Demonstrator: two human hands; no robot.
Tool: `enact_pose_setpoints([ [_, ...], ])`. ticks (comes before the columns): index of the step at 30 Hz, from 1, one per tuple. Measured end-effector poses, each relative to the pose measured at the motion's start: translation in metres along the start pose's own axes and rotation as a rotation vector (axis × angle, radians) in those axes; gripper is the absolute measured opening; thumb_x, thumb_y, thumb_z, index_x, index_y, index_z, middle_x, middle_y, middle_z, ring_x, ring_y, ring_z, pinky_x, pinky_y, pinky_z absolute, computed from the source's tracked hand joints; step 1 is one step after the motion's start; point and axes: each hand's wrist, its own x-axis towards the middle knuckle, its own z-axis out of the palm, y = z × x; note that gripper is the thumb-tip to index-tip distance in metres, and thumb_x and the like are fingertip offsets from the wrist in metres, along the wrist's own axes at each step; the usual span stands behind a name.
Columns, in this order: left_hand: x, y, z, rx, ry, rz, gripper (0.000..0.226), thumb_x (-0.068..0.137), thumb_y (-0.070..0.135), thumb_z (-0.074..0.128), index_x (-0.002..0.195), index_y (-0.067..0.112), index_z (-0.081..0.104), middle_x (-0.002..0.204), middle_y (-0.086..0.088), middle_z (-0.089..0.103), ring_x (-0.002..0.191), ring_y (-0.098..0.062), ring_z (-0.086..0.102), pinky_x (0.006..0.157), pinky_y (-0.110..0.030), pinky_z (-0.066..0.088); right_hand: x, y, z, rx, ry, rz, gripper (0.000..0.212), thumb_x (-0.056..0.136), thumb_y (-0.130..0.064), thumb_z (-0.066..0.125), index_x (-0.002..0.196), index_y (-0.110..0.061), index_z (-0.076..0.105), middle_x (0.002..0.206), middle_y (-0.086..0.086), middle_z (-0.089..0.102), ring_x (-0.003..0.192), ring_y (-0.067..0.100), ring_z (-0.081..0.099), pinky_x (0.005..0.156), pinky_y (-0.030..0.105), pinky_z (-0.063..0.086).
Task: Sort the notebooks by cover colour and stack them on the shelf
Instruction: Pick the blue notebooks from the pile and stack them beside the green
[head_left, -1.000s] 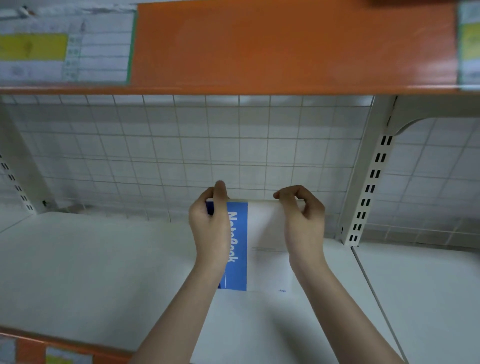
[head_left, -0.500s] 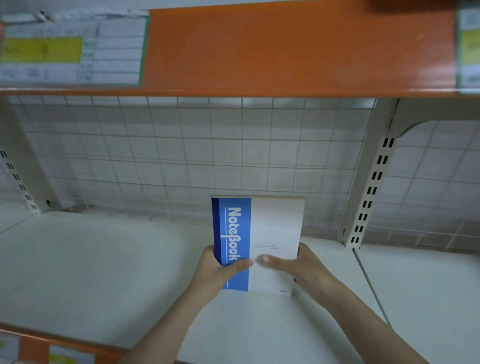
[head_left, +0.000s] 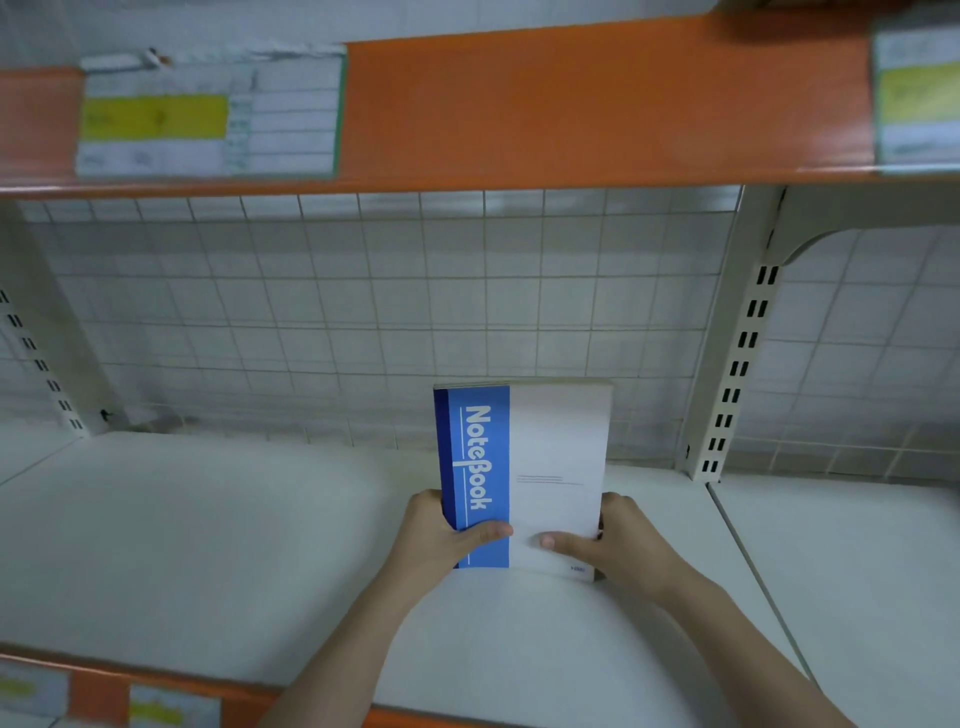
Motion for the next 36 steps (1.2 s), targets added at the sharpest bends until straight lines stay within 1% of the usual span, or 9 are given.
enact_pose_setpoints([
  [4, 0.0, 0.001, -0.004, -0.053, -0.029, 0.012, 0.028, 0.067, 0.025, 0.084, 0.09, 0.02, 0.069, 0.086, 0.006, 0.074, 0.078, -0.012, 0.071, 0.06, -0.018, 0.052, -0.002, -0.013, 0.006, 0.021, 0.016, -0.027, 0.032, 0.08, -0.038, 0.073, 0.108, -0.046, 0.06, 0.108, -0.025, 0.066, 0.099, -0.006, 0.061, 0.078, 0.008, 0.046],
  [9, 0.002, 0.008, 0.001, -0.133, 0.028, -0.068, 0.019, 0.088, 0.024, 0.065, 0.099, 0.009, 0.065, 0.088, 0.006, 0.071, 0.079, -0.01, 0.067, 0.064, -0.012, 0.05, -0.002, -0.023, 0.019, 0.235, 0.155, 0.094, 0.034, 0.089, -0.025, 0.064, 0.119, -0.015, 0.051, 0.115, -0.004, 0.065, 0.102, 0.012, 0.064, 0.081, 0.029, 0.054],
  [12, -0.001, 0.016, 0.005, -0.028, 0.007, -0.105, 0.032, 0.099, 0.036, 0.041, 0.095, 0.011, 0.061, 0.085, 0.004, 0.062, 0.076, -0.008, 0.057, 0.065, -0.015, 0.042, -0.012, -0.031, 0.027, 0.157, 0.269, 0.196, 0.019, 0.099, -0.024, 0.046, 0.105, -0.006, 0.045, 0.095, 0.001, 0.06, 0.082, 0.017, 0.058, 0.062, 0.025, 0.045],
  [15, -0.012, 0.024, 0.005, -0.045, -0.043, -0.153, 0.043, 0.101, 0.041, 0.032, 0.094, 0.007, 0.059, 0.087, -0.004, 0.062, 0.078, -0.017, 0.058, 0.072, -0.026, 0.042, -0.03, -0.036, 0.03, 0.16, 0.357, 0.261, 0.024, 0.101, -0.027, 0.034, 0.087, -0.009, 0.036, 0.074, 0.001, 0.045, 0.061, 0.015, 0.045, 0.04, 0.022, 0.037],
  [17, -0.024, 0.027, 0.007, -0.103, -0.061, -0.176, 0.04, 0.101, 0.042, 0.032, 0.095, 0.016, 0.062, 0.089, 0.007, 0.071, 0.08, -0.008, 0.067, 0.068, -0.016, 0.048, -0.045, -0.038, 0.031, 0.19, 0.39, 0.275, 0.025, 0.101, -0.028, 0.033, 0.084, -0.01, 0.035, 0.072, 0.002, 0.042, 0.059, 0.014, 0.043, 0.035, 0.02, 0.035],
  [19, -0.035, 0.028, 0.013, -0.127, -0.04, -0.177, 0.037, 0.101, 0.042, 0.033, 0.096, 0.021, 0.062, 0.09, 0.009, 0.072, 0.081, -0.006, 0.068, 0.066, -0.017, 0.049, -0.058, -0.04, 0.03, 0.213, 0.413, 0.29, 0.026, 0.101, -0.027, 0.034, 0.086, -0.007, 0.037, 0.073, 0.003, 0.042, 0.059, 0.015, 0.042, 0.035, 0.02, 0.034],
  [24, -0.046, 0.032, 0.029, -0.024, -0.028, -0.116, 0.037, 0.103, 0.032, 0.029, 0.096, 0.007, 0.055, 0.097, -0.011, 0.067, 0.086, -0.022, 0.065, 0.071, -0.029, 0.045, -0.083, -0.039, 0.023, 0.213, 0.478, 0.339, 0.024, 0.101, -0.024, 0.035, 0.085, -0.007, 0.04, 0.075, 0.003, 0.042, 0.061, 0.015, 0.042, 0.034, 0.018, 0.034],
  [33, -0.057, 0.057, 0.071, -0.012, -0.102, -0.102, 0.036, 0.103, 0.032, 0.029, 0.097, 0.008, 0.055, 0.099, -0.01, 0.067, 0.093, -0.025, 0.066, 0.079, -0.034, 0.048, -0.12, -0.03, -0.013, 0.209, 0.505, 0.379, 0.025, 0.101, -0.027, 0.034, 0.086, -0.009, 0.041, 0.077, 0.001, 0.043, 0.063, 0.015, 0.043, 0.035, 0.018, 0.035],
  [36, -0.062, 0.067, 0.098, -0.022, -0.129, -0.104, 0.033, 0.103, 0.033, 0.03, 0.091, 0.013, 0.053, 0.097, -0.008, 0.067, 0.089, -0.023, 0.066, 0.073, -0.031, 0.047, -0.134, -0.02, -0.037, 0.207, 0.51, 0.366, 0.026, 0.101, -0.027, 0.034, 0.089, -0.005, 0.043, 0.077, 0.002, 0.043, 0.062, 0.016, 0.042, 0.036, 0.019, 0.034],
])
